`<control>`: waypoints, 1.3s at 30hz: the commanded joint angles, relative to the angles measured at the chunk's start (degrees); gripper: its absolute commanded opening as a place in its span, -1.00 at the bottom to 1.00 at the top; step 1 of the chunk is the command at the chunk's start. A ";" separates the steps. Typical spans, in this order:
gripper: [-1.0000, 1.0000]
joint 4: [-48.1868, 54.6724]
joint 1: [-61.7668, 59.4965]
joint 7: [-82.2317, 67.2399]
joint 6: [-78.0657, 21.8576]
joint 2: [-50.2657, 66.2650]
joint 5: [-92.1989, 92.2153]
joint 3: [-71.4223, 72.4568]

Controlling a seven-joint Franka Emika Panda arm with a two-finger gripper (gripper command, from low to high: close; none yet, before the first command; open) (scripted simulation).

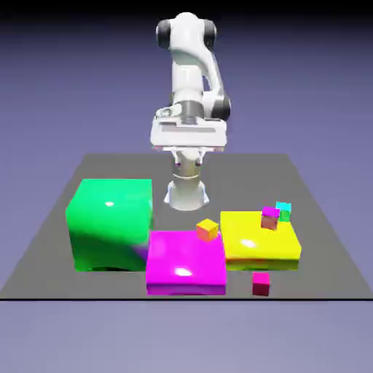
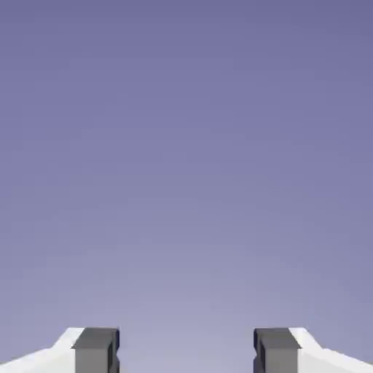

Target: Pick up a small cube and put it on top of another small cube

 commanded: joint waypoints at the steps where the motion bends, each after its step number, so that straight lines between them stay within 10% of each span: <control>1: 0.00 1.12 0.27 2.19 -0.53 2.08 -1.13 0.50; 33: 0.00 33.69 12.31 61.33 -7.15 64.16 -34.80 5.83; 34: -1.00 33.70 12.31 61.33 -7.15 64.16 -34.80 5.83; 39: -1.00 29.93 8.15 57.40 -12.07 55.86 -30.33 11.31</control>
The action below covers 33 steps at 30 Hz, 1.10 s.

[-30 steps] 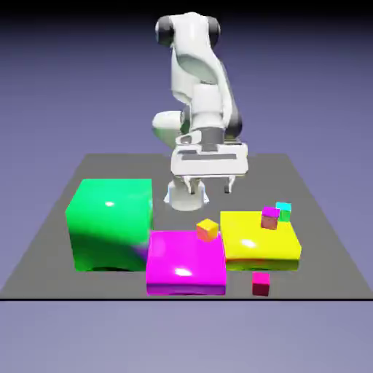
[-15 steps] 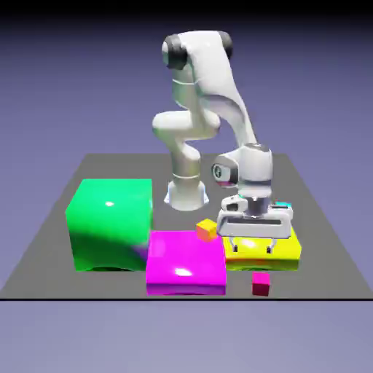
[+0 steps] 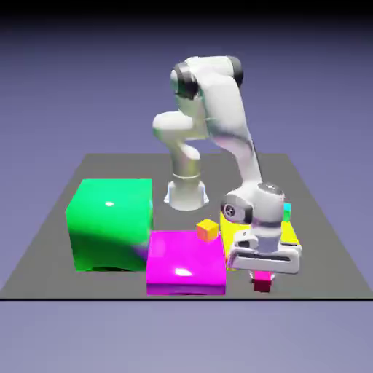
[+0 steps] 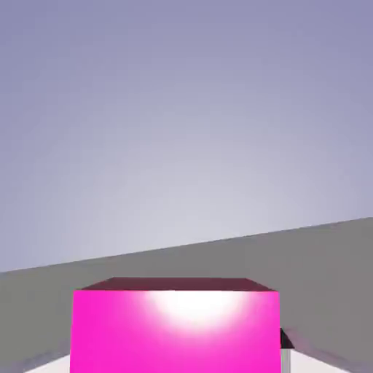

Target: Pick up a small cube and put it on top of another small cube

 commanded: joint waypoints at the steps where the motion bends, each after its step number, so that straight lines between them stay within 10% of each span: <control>1: -1.00 -0.94 -1.04 -0.99 -1.29 -2.08 1.13 1.37; 25: -1.00 -28.03 -32.10 28.46 -24.99 -51.91 41.93 29.07; 33: -1.00 -31.49 -40.06 36.76 -11.31 -40.49 33.19 35.47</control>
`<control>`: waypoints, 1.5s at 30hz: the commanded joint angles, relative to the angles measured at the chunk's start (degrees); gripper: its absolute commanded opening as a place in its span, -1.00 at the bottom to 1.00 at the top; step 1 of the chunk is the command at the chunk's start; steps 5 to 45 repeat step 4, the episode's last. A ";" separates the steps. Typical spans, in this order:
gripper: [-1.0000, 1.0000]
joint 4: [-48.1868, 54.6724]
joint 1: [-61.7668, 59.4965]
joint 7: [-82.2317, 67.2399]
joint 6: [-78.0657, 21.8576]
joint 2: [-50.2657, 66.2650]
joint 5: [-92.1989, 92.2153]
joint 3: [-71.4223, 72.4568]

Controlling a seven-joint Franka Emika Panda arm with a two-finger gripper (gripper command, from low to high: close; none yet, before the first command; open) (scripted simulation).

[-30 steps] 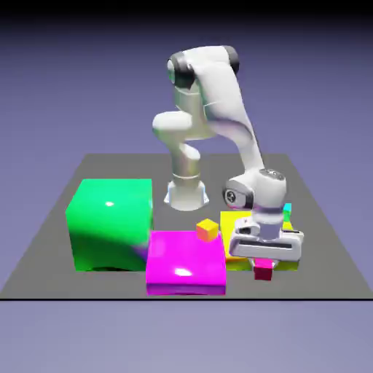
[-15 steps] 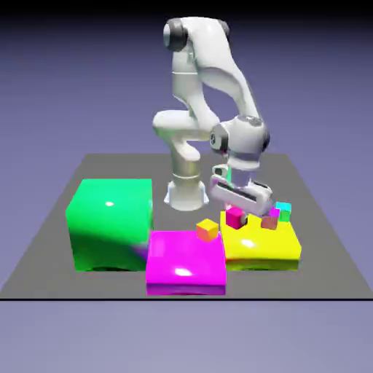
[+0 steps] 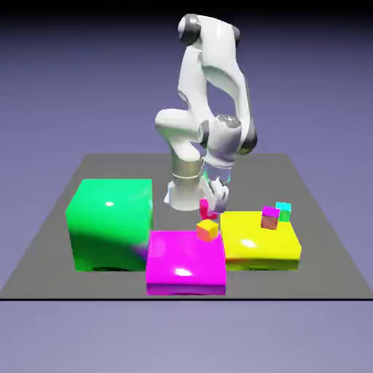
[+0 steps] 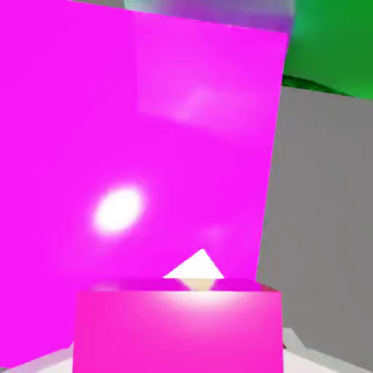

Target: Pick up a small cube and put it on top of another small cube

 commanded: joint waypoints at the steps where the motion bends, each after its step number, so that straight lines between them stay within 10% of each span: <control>1: -1.00 -0.10 -0.25 0.26 0.43 0.43 -0.33 0.20; 2: 1.00 -0.10 -0.25 0.26 0.43 0.43 -0.33 0.20; 45: 1.00 0.38 0.97 -1.02 -1.93 -1.64 1.27 -0.77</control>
